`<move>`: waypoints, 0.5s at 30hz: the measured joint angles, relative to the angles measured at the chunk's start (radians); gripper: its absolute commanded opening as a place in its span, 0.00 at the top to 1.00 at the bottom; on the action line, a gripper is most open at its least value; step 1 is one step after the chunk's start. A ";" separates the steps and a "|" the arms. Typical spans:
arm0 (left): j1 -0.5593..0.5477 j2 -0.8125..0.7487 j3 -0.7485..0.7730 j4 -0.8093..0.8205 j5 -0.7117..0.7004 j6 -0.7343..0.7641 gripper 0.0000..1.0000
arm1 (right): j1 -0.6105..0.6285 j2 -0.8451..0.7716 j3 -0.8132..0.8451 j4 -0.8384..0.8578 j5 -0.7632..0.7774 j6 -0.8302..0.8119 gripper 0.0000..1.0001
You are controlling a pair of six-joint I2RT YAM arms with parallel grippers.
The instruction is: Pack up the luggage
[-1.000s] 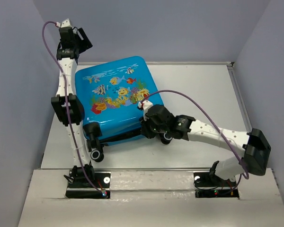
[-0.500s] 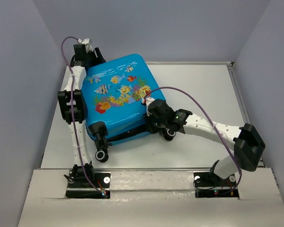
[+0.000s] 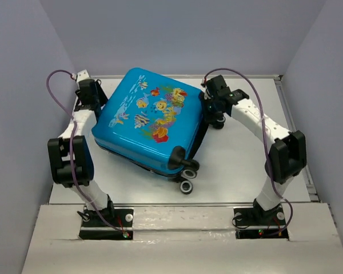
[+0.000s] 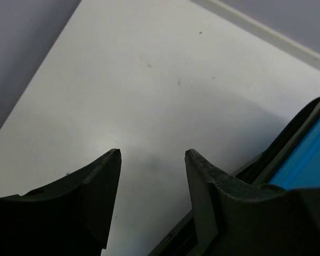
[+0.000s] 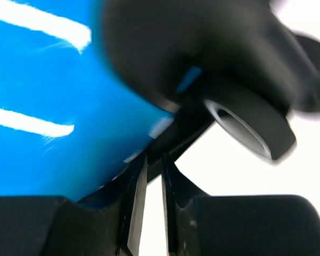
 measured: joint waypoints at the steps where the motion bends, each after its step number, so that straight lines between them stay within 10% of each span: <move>1: -0.005 -0.044 -0.045 -0.004 -0.032 0.000 0.38 | -0.030 0.040 0.048 -0.005 0.007 -0.002 0.72; 10: -0.273 -0.630 -0.481 -0.184 -0.209 -0.024 0.39 | -0.221 0.470 0.613 0.210 -0.034 -0.028 0.43; 15: -0.496 -0.863 -0.617 -0.317 -0.009 -0.149 0.39 | -0.167 0.506 0.731 0.337 -0.309 0.068 0.29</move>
